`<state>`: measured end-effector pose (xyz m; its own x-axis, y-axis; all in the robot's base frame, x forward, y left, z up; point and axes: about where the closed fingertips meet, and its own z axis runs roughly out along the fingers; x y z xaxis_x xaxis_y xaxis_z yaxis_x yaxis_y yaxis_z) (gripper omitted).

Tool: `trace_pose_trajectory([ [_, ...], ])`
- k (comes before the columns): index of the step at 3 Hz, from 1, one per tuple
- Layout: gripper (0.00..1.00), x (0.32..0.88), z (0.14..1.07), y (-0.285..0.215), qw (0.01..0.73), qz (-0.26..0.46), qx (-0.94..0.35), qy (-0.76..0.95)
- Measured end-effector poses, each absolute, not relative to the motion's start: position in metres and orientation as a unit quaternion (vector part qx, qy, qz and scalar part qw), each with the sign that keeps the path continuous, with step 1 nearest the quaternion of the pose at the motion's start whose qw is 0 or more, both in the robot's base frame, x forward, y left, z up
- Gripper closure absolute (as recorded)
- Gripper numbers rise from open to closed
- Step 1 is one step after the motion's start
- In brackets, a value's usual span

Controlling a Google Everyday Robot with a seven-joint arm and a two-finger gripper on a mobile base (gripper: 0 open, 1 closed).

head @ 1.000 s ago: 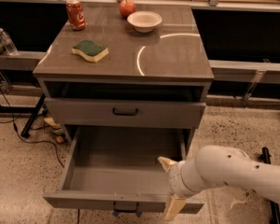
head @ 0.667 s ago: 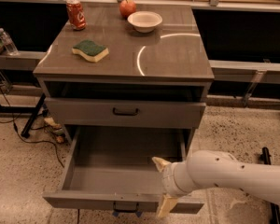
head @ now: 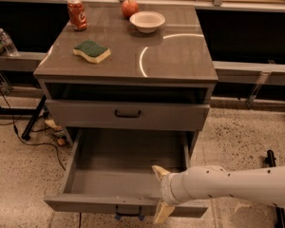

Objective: Close middle drawer

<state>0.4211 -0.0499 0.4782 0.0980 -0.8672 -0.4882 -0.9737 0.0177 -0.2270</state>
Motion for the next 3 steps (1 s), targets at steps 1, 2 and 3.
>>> trace_pose_trajectory([
  [1,0.03,0.426,0.446,-0.043,0.269,0.103,-0.684,0.671],
  [2,0.34,0.434,0.437,-0.034,0.286,0.104,-0.673,0.674],
  [3,0.57,0.447,0.443,-0.017,0.308,0.106,-0.667,0.67],
])
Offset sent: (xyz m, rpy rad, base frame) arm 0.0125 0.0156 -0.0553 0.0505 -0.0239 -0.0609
